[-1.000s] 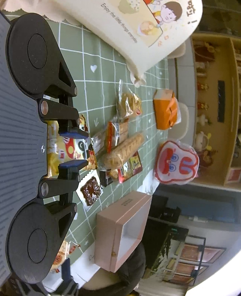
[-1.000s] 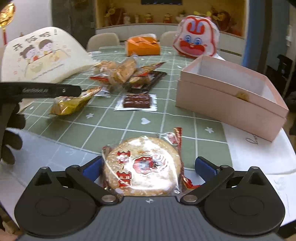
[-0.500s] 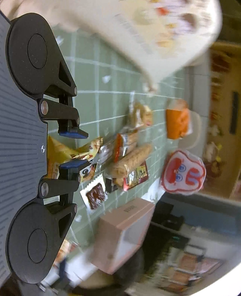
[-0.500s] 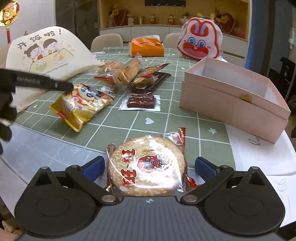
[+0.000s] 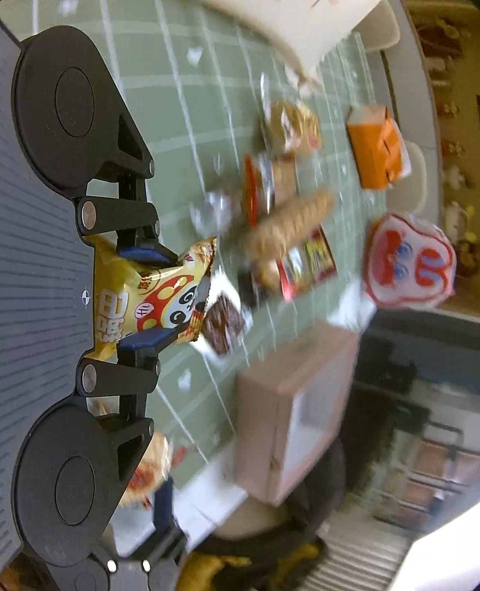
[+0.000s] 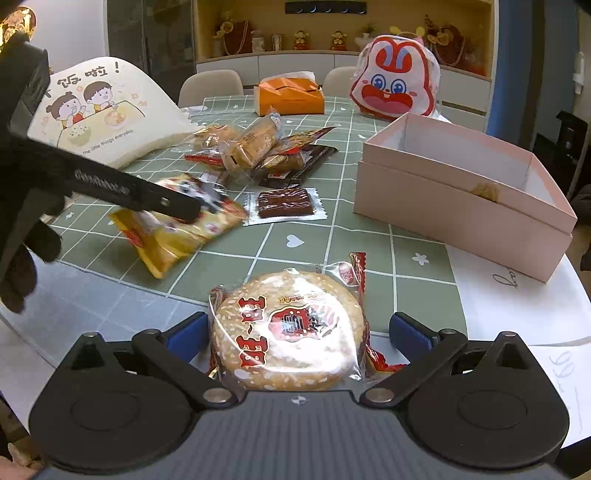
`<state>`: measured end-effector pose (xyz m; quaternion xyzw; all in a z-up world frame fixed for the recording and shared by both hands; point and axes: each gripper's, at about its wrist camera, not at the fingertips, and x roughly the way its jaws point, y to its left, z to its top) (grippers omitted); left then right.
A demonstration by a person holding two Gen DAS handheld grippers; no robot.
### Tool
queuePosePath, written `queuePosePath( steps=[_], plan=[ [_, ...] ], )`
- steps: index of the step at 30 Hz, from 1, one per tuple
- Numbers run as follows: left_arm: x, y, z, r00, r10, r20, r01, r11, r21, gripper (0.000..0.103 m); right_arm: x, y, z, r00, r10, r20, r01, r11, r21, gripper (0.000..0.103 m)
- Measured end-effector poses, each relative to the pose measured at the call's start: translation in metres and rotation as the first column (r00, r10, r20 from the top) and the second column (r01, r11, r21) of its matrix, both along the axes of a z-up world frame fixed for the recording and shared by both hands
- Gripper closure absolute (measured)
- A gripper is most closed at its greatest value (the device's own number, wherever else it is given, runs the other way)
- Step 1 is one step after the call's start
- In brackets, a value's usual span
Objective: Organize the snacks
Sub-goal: 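Grasp the yellow panda packet with the left gripper while the right gripper holds the rice cracker, then lower both held snacks into the pink box and open both grippers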
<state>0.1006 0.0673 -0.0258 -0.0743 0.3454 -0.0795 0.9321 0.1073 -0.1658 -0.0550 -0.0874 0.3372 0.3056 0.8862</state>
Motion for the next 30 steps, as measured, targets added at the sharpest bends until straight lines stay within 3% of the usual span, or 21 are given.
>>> queuePosePath(
  steps=[3,9,13,18,21,24,27,30],
  plan=[
    [-0.009,-0.004,-0.015,0.997,0.049,0.062,-0.043,0.994,-0.101,0.06,0.0,0.004,0.0,1.0,0.015,0.006,-0.015,1.0,-0.019,0.0],
    [-0.009,0.003,-0.021,0.995,0.07,0.066,-0.057,0.981,-0.186,0.06,0.0,0.003,0.0,1.0,0.011,0.004,-0.011,1.0,-0.01,0.0],
    [-0.006,-0.002,-0.018,0.997,0.059,0.051,-0.051,0.988,-0.146,0.059,0.001,0.006,0.0,1.0,-0.005,-0.003,0.005,1.0,-0.019,0.0],
    [0.005,-0.017,-0.008,0.997,-0.074,0.004,0.074,0.997,-0.035,0.058,0.002,0.004,0.001,1.0,0.003,-0.006,-0.003,1.0,-0.023,0.0],
    [0.014,-0.015,-0.006,0.992,-0.11,-0.066,0.105,0.991,-0.078,0.058,0.002,0.003,0.001,0.999,0.045,-0.007,-0.045,0.999,-0.015,0.0],
    [0.012,-0.013,-0.007,0.992,-0.094,-0.088,0.083,0.989,-0.121,0.061,-0.011,-0.005,0.002,0.998,0.052,0.043,-0.051,0.999,-0.015,0.018],
    [-0.004,-0.018,-0.008,0.996,-0.088,-0.032,0.082,0.987,-0.141,0.066,-0.033,-0.015,0.007,0.989,0.025,0.147,-0.016,0.998,-0.063,0.019],
    [-0.017,-0.022,-0.005,0.996,-0.081,0.025,0.084,0.976,-0.203,0.069,-0.041,-0.031,0.018,0.985,-0.019,0.173,0.021,1.0,-0.012,0.019]
  ],
)
